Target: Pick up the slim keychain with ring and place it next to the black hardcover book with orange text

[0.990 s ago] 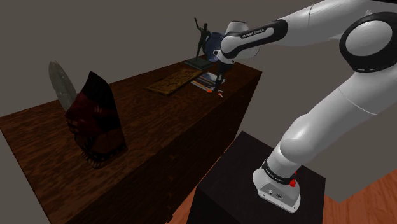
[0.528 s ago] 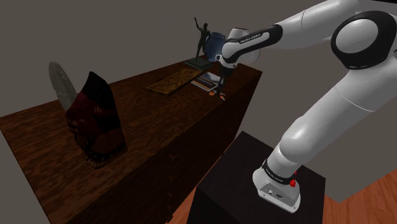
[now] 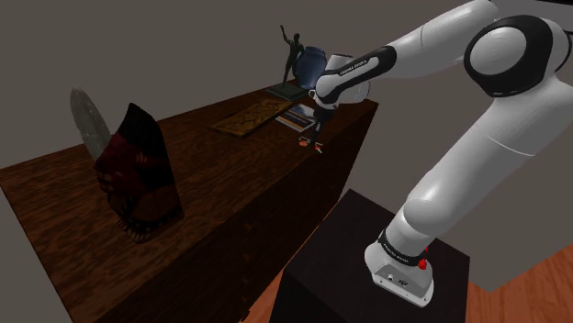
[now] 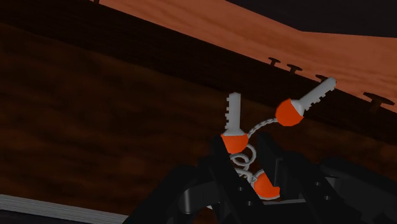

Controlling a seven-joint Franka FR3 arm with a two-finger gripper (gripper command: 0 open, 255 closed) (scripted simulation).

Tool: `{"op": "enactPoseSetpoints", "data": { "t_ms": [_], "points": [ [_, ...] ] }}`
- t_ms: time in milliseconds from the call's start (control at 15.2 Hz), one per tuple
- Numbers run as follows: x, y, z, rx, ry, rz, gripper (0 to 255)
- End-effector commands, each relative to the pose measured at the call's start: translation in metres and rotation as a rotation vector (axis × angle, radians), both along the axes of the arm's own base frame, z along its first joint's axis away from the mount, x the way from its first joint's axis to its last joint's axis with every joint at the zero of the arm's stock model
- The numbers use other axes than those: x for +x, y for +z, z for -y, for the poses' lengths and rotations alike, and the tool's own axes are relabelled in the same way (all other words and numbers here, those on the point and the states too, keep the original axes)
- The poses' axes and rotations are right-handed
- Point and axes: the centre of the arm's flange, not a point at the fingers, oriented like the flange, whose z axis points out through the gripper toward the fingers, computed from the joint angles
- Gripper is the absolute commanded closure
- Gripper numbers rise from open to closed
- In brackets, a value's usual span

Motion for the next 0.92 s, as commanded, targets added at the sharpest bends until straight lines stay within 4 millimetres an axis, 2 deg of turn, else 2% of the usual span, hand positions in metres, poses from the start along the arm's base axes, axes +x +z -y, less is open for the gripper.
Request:
{"op": "enactPoseSetpoints", "data": {
  "t_ms": [0,462,528,858],
  "points": [
    [-0.0007,-0.0071,0.0009,0.000,0.000,0.000,255],
    [-0.0007,-0.0070,0.0009,0.000,0.000,0.000,255],
    [-0.0007,-0.0070,0.0009,0.000,0.000,0.000,0],
    [-0.0007,-0.0070,0.0009,0.000,0.000,0.000,0]
  ]
}}
